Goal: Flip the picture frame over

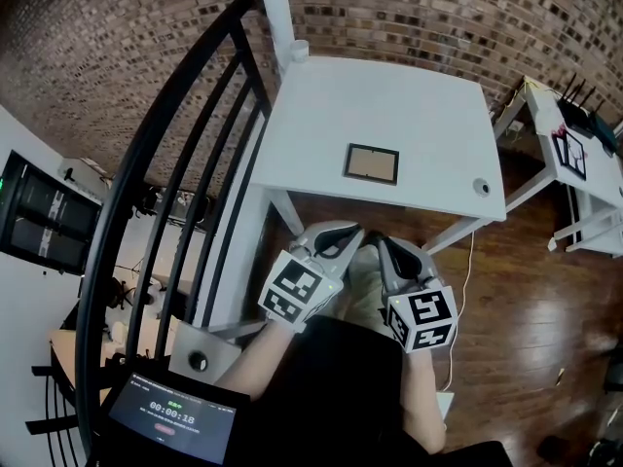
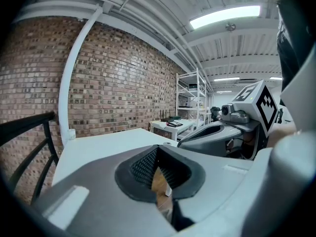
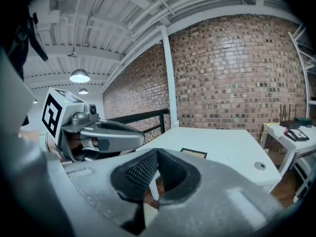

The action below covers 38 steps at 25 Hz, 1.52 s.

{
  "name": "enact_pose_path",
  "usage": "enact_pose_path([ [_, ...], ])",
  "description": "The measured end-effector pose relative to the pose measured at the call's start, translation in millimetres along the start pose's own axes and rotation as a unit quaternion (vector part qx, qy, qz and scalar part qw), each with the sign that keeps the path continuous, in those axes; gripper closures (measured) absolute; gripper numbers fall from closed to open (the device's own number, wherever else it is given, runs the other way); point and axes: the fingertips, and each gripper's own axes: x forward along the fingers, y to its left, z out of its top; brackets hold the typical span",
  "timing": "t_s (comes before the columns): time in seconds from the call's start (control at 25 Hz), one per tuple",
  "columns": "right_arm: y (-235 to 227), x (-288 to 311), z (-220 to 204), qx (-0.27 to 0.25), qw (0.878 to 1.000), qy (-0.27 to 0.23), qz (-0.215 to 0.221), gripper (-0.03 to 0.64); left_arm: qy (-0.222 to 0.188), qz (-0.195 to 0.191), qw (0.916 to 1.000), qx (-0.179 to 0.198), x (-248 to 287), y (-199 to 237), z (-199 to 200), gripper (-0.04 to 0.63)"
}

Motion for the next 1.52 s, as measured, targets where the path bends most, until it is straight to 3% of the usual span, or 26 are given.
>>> enact_pose_path([
  [1.52,3,-2,-10,-0.001,1.0,0.001,0.013,0.625,0.005,-0.016,0.9995,-0.026,2,-10,-14,0.58],
])
